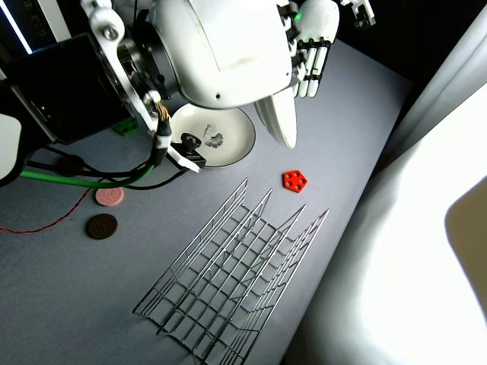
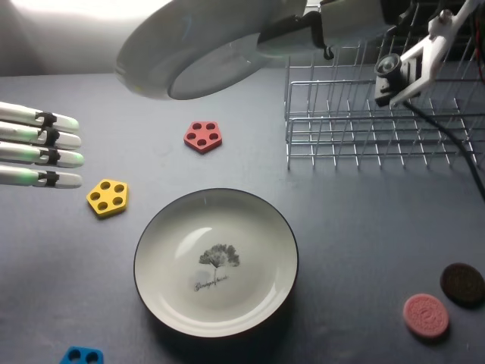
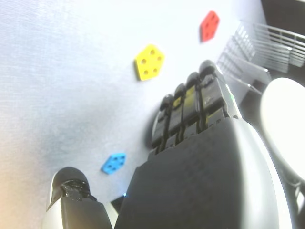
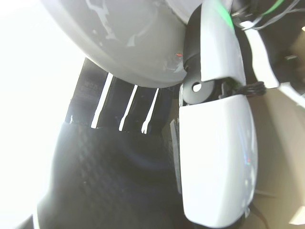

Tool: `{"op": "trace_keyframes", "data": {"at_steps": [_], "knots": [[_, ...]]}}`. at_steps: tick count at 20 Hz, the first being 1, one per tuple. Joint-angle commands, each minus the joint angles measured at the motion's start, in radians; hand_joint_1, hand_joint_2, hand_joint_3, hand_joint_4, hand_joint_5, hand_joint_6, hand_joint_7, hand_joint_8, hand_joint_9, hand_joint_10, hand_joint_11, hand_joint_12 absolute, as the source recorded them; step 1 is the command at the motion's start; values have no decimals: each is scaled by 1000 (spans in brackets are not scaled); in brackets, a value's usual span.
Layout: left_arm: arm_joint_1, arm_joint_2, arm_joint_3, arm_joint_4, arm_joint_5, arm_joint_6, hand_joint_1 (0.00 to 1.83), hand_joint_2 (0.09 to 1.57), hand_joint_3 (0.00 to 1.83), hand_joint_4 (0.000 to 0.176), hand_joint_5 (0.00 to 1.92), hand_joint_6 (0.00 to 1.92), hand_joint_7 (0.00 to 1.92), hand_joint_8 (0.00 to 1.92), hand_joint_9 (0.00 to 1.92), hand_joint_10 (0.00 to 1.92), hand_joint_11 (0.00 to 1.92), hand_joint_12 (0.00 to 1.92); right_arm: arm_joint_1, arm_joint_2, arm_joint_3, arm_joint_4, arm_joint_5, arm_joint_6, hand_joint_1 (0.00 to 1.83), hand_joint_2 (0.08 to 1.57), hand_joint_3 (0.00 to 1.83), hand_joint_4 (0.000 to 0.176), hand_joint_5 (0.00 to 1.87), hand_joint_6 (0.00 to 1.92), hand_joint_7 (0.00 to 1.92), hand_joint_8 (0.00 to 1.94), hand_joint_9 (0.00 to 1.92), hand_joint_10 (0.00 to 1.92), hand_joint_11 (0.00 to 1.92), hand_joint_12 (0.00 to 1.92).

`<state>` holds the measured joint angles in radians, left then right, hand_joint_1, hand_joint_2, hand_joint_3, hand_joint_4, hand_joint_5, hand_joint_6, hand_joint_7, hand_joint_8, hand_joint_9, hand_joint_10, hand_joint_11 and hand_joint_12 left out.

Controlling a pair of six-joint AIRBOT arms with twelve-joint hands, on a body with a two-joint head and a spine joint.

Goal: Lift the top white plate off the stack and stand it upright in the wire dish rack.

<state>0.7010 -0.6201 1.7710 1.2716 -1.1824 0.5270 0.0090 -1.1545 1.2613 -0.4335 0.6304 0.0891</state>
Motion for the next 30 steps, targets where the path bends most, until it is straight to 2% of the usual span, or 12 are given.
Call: {"op": "trace_keyframes", "data": {"at_steps": [1,11,17,22,24,25,30], "knots": [[-19,13,0,-71,-44,8,121,848,0,0,0,0,0,0,0,0,26,16,11,12,-3,83,106,13,1490,1088,2,0,855,1172,996,739,1021,821,950,1386],[-26,19,5,-50,-49,28,103,843,0,0,11,2,24,5,13,2,47,27,-25,29,-10,276,50,13,1493,1073,1,0,876,1128,1040,651,1061,775,983,1342],[-27,19,7,-51,-56,28,107,850,3,0,2,0,2,0,0,0,42,26,-42,46,-8,395,14,14,1492,1081,0,0,879,1144,1019,696,1032,801,962,1367],[-27,20,12,-51,-62,28,98,847,1,0,0,0,0,0,0,0,17,16,-49,56,-8,448,4,30,1492,1075,0,0,882,1119,999,718,1067,771,997,1319],[-27,20,13,-51,-62,28,102,847,0,0,0,0,0,0,0,0,29,21,-52,60,-9,472,-3,33,1495,1060,0,0,911,1092,1091,551,1098,707,1000,1311],[-27,19,13,-51,-64,28,115,839,0,0,0,0,0,0,0,0,29,22,-53,62,-10,486,-8,33,1495,1060,0,0,909,1100,1103,530,1093,707,995,1315],[-27,19,14,-57,-65,28,86,842,0,0,0,0,0,0,0,0,7,13,-54,65,5,495,-6,36,1496,1058,0,0,915,1081,1095,550,1106,691,1004,1306]]}}
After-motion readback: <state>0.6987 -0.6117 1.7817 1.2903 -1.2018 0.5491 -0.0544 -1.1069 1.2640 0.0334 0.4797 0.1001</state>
